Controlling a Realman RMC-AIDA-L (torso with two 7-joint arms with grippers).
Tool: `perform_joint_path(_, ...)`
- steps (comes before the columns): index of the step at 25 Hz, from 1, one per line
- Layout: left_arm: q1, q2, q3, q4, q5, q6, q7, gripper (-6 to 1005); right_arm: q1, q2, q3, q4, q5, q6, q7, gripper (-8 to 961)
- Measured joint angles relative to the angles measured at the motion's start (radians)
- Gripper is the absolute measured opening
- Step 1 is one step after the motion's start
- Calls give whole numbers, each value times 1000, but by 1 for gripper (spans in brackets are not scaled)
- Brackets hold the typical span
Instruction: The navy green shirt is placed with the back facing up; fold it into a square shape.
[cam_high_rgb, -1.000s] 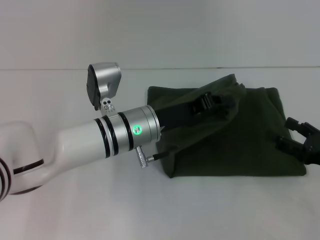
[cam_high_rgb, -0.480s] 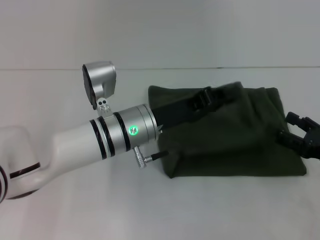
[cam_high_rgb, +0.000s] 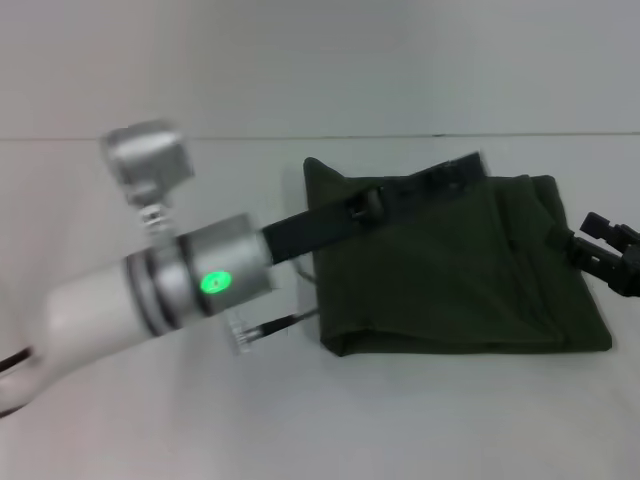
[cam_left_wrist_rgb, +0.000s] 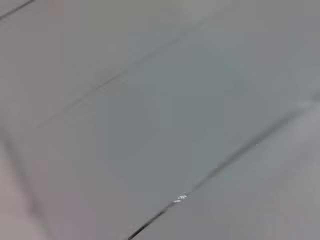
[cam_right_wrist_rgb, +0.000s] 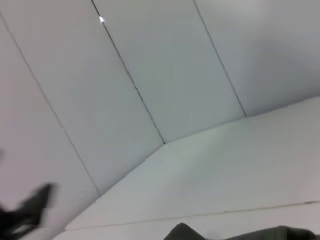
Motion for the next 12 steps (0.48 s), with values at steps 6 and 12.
perform_joint_path(6,290,8,-137,257,156,228,225,631,62,-27,-154,-120,-14,35,349,944)
perform_joint_path(12,481,8,-481,414,484,514,496,837,178,-55,-332,-303,-173,94,770,943)
